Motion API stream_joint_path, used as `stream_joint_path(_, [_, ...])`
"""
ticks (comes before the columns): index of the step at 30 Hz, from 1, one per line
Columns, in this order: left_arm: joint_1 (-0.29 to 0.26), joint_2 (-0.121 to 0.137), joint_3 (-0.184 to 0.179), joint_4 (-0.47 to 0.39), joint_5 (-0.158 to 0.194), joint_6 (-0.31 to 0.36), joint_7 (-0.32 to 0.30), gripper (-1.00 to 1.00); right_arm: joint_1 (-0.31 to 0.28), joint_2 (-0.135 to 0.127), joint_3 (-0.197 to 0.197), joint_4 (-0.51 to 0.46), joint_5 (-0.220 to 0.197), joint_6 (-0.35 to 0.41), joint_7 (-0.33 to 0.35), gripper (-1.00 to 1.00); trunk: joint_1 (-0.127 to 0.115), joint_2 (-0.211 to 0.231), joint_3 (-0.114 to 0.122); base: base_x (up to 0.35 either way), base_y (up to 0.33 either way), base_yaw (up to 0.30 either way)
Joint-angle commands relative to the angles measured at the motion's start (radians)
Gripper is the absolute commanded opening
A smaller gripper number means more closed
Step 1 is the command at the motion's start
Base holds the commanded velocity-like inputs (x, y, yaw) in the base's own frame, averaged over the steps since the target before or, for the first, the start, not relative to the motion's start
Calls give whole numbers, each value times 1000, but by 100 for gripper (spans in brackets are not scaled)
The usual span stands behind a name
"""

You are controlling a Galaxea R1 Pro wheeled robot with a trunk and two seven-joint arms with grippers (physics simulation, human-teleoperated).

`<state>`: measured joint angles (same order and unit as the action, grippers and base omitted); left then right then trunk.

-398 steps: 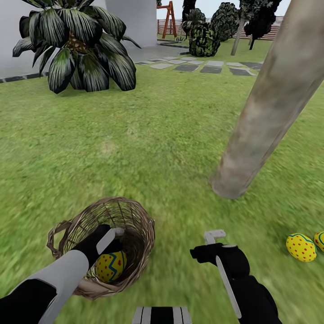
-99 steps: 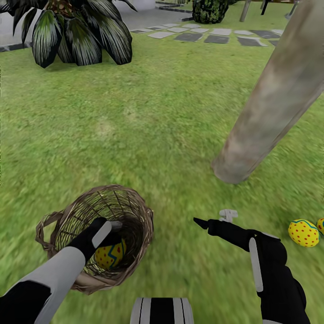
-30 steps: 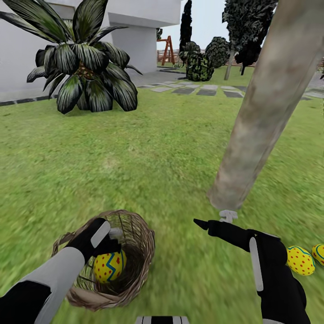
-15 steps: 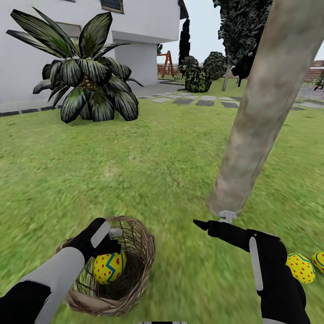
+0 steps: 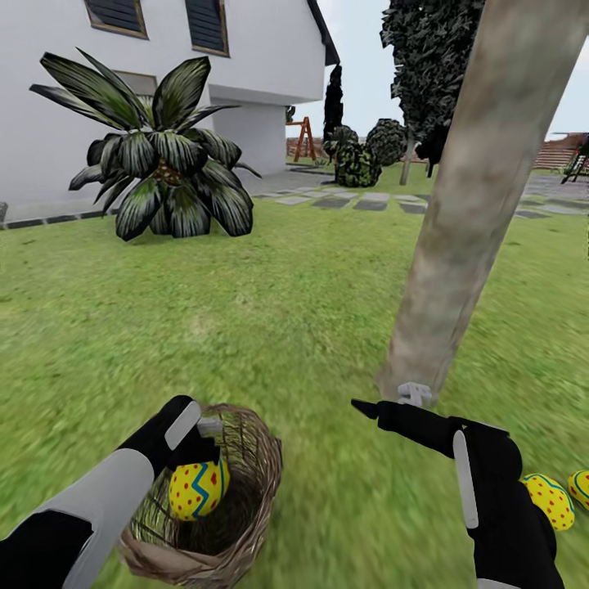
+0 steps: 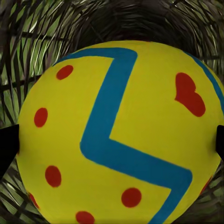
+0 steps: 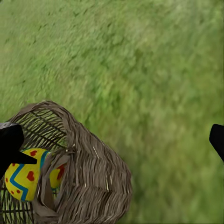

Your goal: Take the three Easter eggs out of the wicker basket on the lawn in the garden, then place them on the lawn next to a single tree (choose any tree) so that all three eggs are next to the same tree and none are left in the basket.

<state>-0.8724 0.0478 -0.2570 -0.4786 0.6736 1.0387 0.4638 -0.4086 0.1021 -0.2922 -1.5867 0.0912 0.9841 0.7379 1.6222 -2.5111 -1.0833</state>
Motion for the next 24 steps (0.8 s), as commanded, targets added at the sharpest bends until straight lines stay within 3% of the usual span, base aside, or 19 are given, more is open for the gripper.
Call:
stream_joint_path(1, [0, 1, -8, -2, 10, 7, 6, -100, -2, 1, -2, -1, 10, 4, 9, 100, -1, 0, 3, 0, 0, 0])
stream_joint_path(21, [1, 0, -8, -4, 9, 8, 7, -100, -2, 1, -2, -1, 10, 5, 9, 100, -10, 5, 80, 0, 0, 0])
stream_joint_path(24, [1, -1, -8, -4, 9, 8, 7, -100, -2, 1, -2, -1, 10, 5, 10, 100, -10, 5, 80, 0, 0, 0])
